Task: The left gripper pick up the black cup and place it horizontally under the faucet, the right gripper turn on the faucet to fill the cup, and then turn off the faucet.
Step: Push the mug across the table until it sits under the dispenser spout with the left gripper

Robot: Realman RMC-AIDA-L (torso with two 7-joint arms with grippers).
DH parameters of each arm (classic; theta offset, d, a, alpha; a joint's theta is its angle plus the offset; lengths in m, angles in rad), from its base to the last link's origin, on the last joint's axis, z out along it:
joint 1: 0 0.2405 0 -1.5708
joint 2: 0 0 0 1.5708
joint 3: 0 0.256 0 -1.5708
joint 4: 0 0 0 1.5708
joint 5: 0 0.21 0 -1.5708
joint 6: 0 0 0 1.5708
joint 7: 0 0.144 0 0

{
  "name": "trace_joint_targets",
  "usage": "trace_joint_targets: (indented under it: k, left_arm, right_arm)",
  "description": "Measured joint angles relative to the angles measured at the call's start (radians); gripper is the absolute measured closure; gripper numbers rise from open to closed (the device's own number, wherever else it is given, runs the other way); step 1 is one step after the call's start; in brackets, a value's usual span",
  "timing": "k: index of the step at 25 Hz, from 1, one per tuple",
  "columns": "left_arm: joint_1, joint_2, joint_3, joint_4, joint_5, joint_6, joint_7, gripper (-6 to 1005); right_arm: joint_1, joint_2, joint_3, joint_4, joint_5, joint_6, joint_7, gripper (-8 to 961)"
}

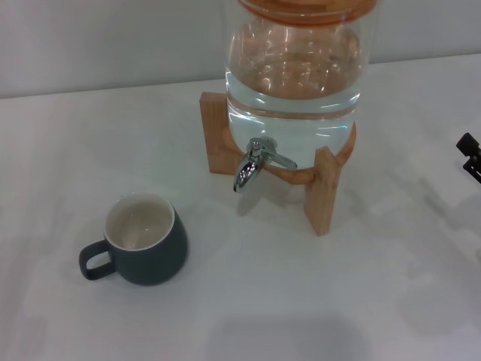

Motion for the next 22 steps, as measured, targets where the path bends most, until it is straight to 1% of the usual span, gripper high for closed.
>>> trace_joint_targets:
  k: [10,16,18,22]
  left_arm:
    - [0.000,0.000,-0.002,0.000,0.000,0.002,0.012,134]
    - [0.009,0.000,0.002,0.035,0.005,0.037,0.086,143]
    - [0.019,0.000,0.006,0.037,0.024,0.049,0.083,146]
    - [0.040,0.000,0.009,0.039,0.148,0.073,0.070,152]
  right_arm:
    - [-0.002,-0.001,0.003,-0.001,0.000,0.001,0.000,171]
    - [-0.006,-0.002,0.008,-0.005,0.001,0.000,0.001,172]
    - [-0.010,-0.003,0.008,-0.008,0.004,-0.001,0.001,172]
    - [-0.018,-0.005,0.018,-0.023,0.006,-0.002,0.001,172]
